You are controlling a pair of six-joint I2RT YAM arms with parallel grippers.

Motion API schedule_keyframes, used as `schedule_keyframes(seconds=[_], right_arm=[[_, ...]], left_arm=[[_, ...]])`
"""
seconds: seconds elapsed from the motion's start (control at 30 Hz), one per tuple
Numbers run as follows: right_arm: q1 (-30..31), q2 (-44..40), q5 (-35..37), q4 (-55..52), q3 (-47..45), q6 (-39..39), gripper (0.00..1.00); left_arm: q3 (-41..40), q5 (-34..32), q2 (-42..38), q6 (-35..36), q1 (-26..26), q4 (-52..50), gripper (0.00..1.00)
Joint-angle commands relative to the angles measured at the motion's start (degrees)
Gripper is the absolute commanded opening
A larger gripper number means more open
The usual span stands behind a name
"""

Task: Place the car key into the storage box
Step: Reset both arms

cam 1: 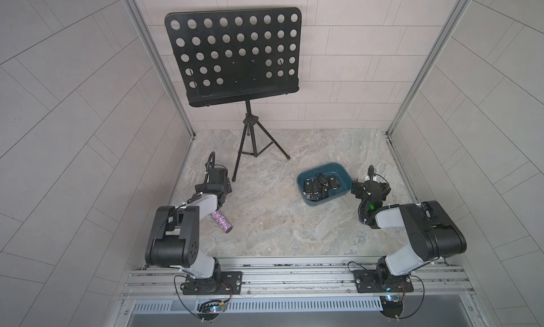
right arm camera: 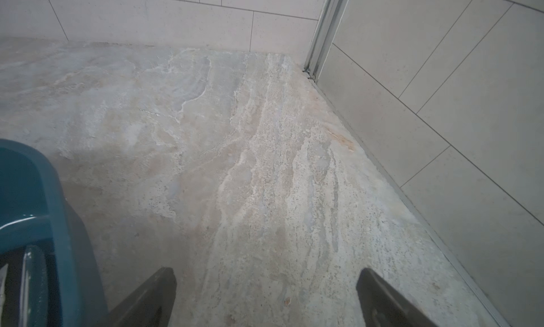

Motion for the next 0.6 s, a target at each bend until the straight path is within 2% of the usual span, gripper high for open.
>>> schedule_keyframes(seconds=[0.0,0.03,0.1,0.13,0.17,0.23,0.33,0.4,0.57], right_arm=[[-0.3,-0.4,-0.5,1.4,0.5,-0.2,0.99],[-0.3,-1.5,-0.7,-1.7,1.2,0.3,0.99],[-0.3,-0.6,-0.6,1.3,0.5,-0.1,1.0],[-0.3,-0.5,-0.6,1.5,0.5,-0.1,1.0],[-0.3,-0.9,-0.6,-0.1,0.6,-0.1,0.99],[-0.3,-1.0,-0.7,0.0,0.9,0.0,0.99],[-0.3,-1.2,-0.6,-0.8,1.0,0.1,0.99],[-0.3,-1.0,-0.7,-0.2,0.9,0.0,0.99],[-0.3,-1.1,-0.6,-0.4,0.9,0.1,0.99]], left_arm=[[-5.5,0.0,-1.6,2.9,-1.8,18.1,1.0],[-8.1,-0.3,-1.3,4.0,-2.5,23.5,1.0],[-14.3,-1.4,2.5,4.7,-2.8,39.7,1.0],[-14.8,-2.1,3.9,5.4,-3.1,42.8,1.0],[-13.9,-2.0,3.2,5.3,-3.3,39.5,1.0],[-9.4,-2.4,0.3,4.1,-3.3,25.8,1.0],[-11.3,-3.2,1.9,4.7,-3.9,32.8,1.0],[-9.8,-3.4,0.5,4.3,-3.9,27.3,1.0],[-9.9,-3.7,0.9,4.3,-4.0,28.4,1.0]])
